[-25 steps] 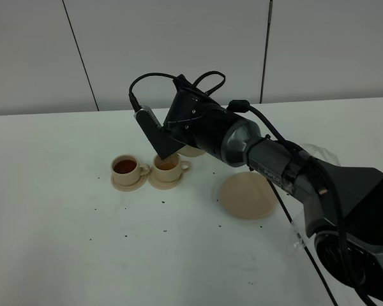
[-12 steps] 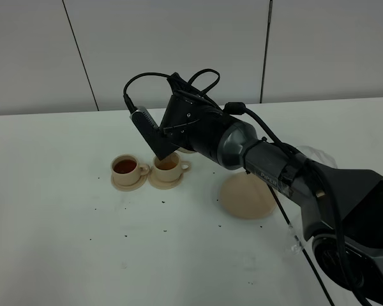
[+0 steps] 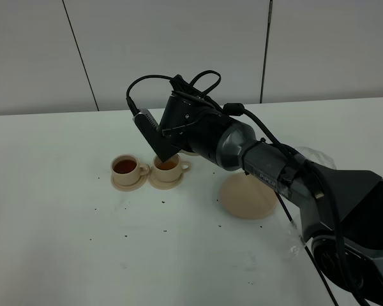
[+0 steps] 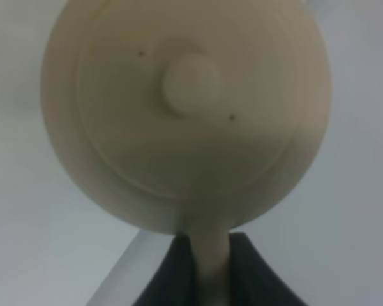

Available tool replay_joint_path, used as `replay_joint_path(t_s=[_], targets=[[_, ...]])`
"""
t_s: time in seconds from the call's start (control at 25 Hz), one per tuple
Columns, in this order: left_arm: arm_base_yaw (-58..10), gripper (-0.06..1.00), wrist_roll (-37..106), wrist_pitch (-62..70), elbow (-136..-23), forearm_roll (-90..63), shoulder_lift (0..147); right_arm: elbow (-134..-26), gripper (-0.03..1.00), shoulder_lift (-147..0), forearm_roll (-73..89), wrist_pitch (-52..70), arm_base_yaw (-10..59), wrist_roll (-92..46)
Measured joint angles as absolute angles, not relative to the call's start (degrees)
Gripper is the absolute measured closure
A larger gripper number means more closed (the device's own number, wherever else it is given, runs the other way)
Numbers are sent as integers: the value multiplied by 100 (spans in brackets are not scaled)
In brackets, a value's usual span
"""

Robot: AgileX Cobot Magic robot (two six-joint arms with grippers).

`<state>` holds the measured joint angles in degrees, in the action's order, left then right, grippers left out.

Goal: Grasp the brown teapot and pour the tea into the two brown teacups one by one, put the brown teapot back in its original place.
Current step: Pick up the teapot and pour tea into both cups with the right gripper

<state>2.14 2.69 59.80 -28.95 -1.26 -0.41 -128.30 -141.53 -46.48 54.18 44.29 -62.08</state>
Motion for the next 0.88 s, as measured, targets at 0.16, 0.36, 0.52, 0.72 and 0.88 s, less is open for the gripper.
replay_joint_path(t_s=[0.16, 0.36, 0.52, 0.72, 0.88], targets=[[214, 41, 269, 5980, -2895, -126, -41, -12830, 88, -14153, -4647, 5358, 4490, -6205], [214, 41, 269, 5980, -2895, -126, -41, -12830, 88, -14153, -4659, 5370, 4495, -6205], [214, 41, 269, 5980, -2895, -126, -41, -12830, 88, -14153, -4732, 5389, 4518, -6205], [214, 41, 269, 5980, -2895, -126, -41, -12830, 88, -14153, -4784, 5389, 4545, -6205], [214, 41, 269, 5980, -2895, -126, -41, -12830, 88, -14153, -4784, 5389, 4569, -6205]])
